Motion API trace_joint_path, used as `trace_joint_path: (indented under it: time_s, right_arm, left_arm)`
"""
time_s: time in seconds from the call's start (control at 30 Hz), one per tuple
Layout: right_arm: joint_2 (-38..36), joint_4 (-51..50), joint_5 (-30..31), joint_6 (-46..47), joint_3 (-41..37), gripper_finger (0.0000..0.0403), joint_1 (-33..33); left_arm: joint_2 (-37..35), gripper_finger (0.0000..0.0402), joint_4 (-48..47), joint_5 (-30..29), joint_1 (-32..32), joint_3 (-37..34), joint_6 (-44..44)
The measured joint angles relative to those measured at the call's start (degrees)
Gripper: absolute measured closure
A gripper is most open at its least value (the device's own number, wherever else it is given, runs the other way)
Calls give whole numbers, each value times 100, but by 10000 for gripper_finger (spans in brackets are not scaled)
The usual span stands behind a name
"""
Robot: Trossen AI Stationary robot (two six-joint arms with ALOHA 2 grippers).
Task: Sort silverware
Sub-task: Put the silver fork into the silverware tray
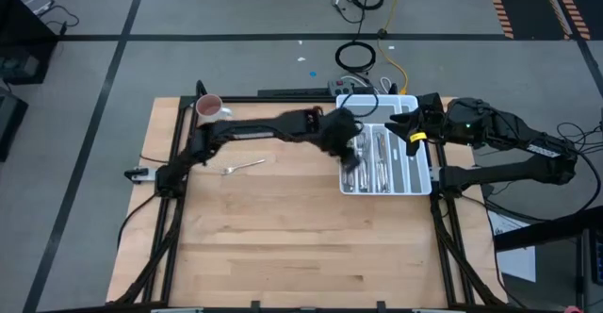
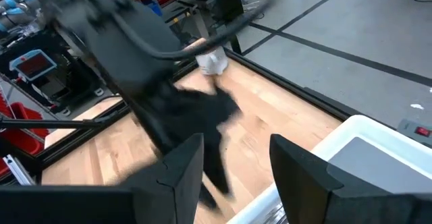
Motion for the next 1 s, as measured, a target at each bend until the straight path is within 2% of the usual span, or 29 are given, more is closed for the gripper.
trace_joint_path:
  time_s: [0.13,0.2,0.27,0.33,0.5,0.77,0.9,1.0]
  right_arm:
    - [0,-7,0,0,0,241,0]
    - [0,-9,0,2,0,241,0]
    - [-2,-14,0,9,0,241,-2]
    - [0,-25,-7,10,0,241,0]
    - [-2,-96,-289,26,0,241,-2]
    - [-2,-179,-293,0,0,241,0]
    - [-2,-178,-275,-114,0,241,0]
    - [-2,-178,-275,-127,0,241,0]
  left_arm:
    - [-414,286,-2270,-951,16,-10,1277]
    - [-554,285,-3193,-1216,60,-159,1755]
    - [-697,285,-3794,-1238,101,-414,2140]
    - [-874,285,-3998,-1226,147,-839,2307]
    - [-1793,285,-3431,-1201,296,-2592,1955]
    - [-3941,285,-2147,-1253,428,-5625,792]
    - [-4746,285,-1771,-1298,431,-6669,629]
    - [-4983,285,-1695,-1362,426,-7145,533]
